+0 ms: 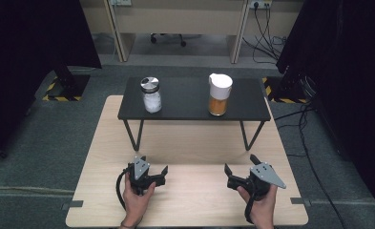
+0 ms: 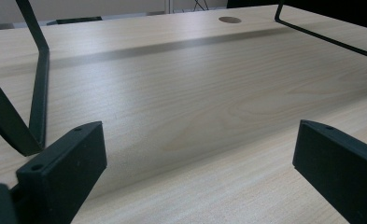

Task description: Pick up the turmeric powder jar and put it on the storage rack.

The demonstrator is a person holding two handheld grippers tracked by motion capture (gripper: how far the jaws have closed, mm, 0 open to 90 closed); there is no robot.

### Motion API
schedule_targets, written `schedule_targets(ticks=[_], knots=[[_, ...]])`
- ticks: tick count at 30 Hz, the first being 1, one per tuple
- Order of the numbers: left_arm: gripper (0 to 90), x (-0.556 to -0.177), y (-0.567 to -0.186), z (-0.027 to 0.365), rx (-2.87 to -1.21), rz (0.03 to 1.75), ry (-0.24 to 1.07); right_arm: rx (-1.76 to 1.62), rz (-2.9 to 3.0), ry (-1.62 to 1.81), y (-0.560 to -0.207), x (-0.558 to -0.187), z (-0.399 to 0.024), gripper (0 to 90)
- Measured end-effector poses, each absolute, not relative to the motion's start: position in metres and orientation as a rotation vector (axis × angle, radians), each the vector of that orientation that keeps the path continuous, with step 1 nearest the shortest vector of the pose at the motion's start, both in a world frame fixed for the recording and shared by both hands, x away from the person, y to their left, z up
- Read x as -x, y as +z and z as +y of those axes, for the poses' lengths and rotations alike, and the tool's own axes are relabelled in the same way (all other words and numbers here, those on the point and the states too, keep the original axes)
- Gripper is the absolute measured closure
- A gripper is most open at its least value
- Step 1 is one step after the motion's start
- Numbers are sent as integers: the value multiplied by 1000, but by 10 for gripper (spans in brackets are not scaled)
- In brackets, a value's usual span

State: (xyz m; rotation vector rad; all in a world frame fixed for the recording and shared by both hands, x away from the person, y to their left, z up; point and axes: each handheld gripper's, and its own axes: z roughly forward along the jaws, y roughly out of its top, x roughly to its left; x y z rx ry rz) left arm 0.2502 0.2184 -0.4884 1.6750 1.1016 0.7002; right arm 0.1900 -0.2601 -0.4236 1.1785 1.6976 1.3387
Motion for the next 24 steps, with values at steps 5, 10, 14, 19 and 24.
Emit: schedule_targets(ticks=[5,10,14,19,24], knots=[[21,-250,-489,218,-1674,1101,701,-1200,1709,1321,-435,-190,-261,21],[21,-250,-489,218,-1675,1100,702,-1215,1727,1307,-449,-191,-260,23],[21,-250,-489,218,-1675,1098,703,-1238,1748,1289,-460,-192,-260,25],[21,-250,-489,218,-1676,1099,703,-1250,1779,1271,-465,-193,-263,26],[21,-249,-489,218,-1674,1098,705,-1246,1801,1249,-469,-191,-264,31]])
